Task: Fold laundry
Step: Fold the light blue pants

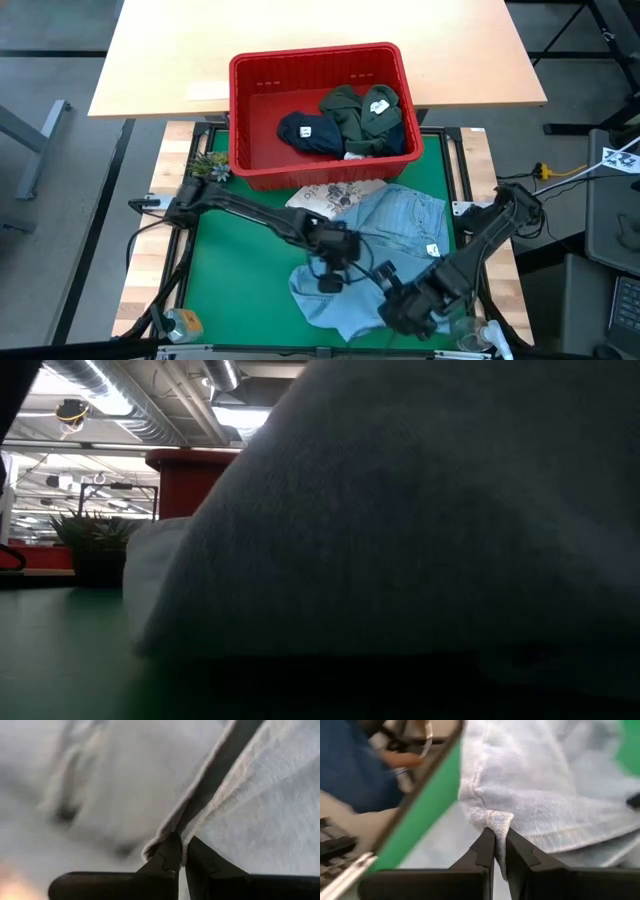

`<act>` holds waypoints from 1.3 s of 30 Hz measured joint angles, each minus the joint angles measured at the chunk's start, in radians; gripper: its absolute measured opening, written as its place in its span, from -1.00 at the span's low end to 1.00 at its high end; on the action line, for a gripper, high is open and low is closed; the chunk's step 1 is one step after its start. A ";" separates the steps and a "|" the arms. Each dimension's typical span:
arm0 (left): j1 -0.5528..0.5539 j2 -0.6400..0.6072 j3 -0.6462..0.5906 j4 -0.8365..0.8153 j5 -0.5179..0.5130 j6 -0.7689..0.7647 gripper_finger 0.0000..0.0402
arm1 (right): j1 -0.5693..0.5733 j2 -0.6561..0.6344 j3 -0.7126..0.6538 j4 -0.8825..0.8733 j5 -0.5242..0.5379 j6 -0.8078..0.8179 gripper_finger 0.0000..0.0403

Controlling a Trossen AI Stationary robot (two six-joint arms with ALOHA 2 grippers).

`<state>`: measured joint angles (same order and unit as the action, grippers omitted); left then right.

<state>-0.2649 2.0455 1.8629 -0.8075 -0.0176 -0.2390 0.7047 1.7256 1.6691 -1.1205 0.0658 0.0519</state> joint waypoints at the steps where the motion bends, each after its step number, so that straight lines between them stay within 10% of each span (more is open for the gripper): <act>1: -0.011 -0.031 0.000 -0.054 -0.041 -0.016 -0.98 | -0.018 -0.009 0.000 0.007 0.028 -0.027 -0.86; 16: -0.219 -0.487 0.000 -0.775 -0.468 -0.721 -0.99 | -0.507 -0.050 0.001 0.611 0.025 -0.685 -0.86; 29: -0.240 -0.708 -0.014 -0.764 -0.672 -0.810 -0.98 | -0.912 0.076 0.002 1.382 -0.330 -0.483 -0.86; 39: -0.106 -0.852 -0.014 -0.764 -0.730 -0.747 -0.98 | -0.981 0.276 0.001 1.838 -0.295 -0.448 -0.86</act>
<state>-0.3707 1.1931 1.8488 -1.5717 -0.7475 -0.9856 -0.2764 2.0014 1.6699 0.7175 -0.2290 -0.3961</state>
